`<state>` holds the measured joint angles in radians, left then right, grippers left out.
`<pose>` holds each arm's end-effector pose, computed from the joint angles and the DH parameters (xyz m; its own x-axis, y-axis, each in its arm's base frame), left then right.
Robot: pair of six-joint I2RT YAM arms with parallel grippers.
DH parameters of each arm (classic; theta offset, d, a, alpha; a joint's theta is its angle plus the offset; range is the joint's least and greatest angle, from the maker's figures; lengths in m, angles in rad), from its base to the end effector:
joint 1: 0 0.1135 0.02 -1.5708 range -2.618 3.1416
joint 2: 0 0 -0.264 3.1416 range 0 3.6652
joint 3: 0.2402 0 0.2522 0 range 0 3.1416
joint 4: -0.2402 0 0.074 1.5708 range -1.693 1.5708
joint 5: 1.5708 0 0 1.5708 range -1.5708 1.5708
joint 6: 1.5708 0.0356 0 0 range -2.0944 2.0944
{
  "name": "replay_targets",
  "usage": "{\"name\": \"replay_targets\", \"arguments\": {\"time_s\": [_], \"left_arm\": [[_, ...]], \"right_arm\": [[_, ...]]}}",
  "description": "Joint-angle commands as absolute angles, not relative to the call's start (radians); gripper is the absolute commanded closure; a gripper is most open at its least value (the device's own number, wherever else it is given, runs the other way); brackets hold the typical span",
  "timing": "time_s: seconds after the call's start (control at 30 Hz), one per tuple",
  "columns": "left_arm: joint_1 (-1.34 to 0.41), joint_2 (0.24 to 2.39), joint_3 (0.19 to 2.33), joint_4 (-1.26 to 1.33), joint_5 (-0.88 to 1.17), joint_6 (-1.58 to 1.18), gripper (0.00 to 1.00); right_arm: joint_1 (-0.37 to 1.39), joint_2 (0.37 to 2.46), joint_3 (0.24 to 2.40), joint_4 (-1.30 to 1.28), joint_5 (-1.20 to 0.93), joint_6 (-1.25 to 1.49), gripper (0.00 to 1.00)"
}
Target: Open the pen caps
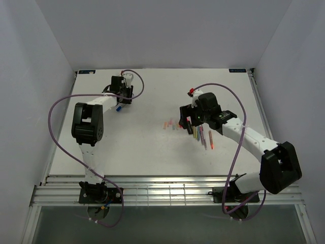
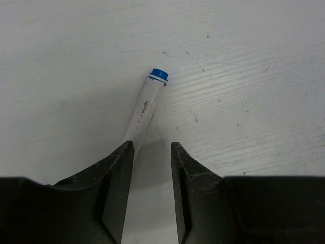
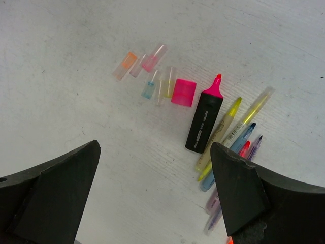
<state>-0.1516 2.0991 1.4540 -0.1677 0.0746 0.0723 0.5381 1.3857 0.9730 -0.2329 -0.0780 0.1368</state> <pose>0.4545 -0.0721 0.1626 -0.7015 0.1800 -0.6896 0.2526 0.9676 -0.0043 0.2625 0.1599 0.2638 -0.5888 -0.1931 -0.7849 -0.4886 0.8585 0.1554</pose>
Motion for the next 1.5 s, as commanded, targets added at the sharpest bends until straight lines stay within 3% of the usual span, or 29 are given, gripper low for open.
{"name": "replay_targets", "arguments": {"time_s": [0.0, 0.5, 0.63, 0.8, 0.87, 0.97, 1.13, 1.27, 1.33, 1.47], "left_arm": [[-0.15, 2.095, 1.46, -0.179, 0.043, 0.084, 0.54], [-0.149, 2.103, 1.437, -0.113, -0.045, 0.089, 0.56], [-0.149, 2.105, 1.433, -0.114, -0.032, 0.078, 0.66], [-0.15, 2.082, 1.408, -0.097, -0.009, 0.054, 0.99], [-0.15, 2.06, 1.408, -0.101, 0.002, 0.038, 1.0], [-0.15, 1.995, 1.381, -0.092, 0.098, 0.008, 1.0], [-0.15, 1.829, 1.269, -0.014, 0.359, -0.136, 1.0], [-0.161, 1.7, 1.099, 0.112, 0.584, -0.294, 1.0], [-0.192, 1.625, 1.037, 0.172, 0.661, -0.365, 1.0], [-0.279, 1.497, 0.899, 0.258, 0.69, -0.443, 1.0]], "right_arm": [[0.535, 1.342, 0.968, -0.187, -0.066, 0.121, 0.05], [0.537, 1.331, 0.968, -0.179, -0.068, 0.121, 0.05], [0.535, 1.341, 0.976, -0.187, -0.054, 0.121, 0.05], [0.535, 1.374, 0.997, -0.205, -0.008, 0.155, 0.1], [0.534, 1.385, 1.02, -0.232, 0.04, 0.202, 0.1], [0.519, 1.347, 0.988, -0.158, 0.011, 0.289, 0.1], [0.462, 1.299, 0.914, -0.012, -0.328, 0.324, 0.1], [0.462, 1.316, 0.93, 0.023, -0.42, 0.38, 0.0], [0.462, 1.307, 0.901, 0.086, -0.469, 0.429, 0.0], [0.463, 1.289, 0.839, 0.21, -0.534, 0.514, 0.14]]}}
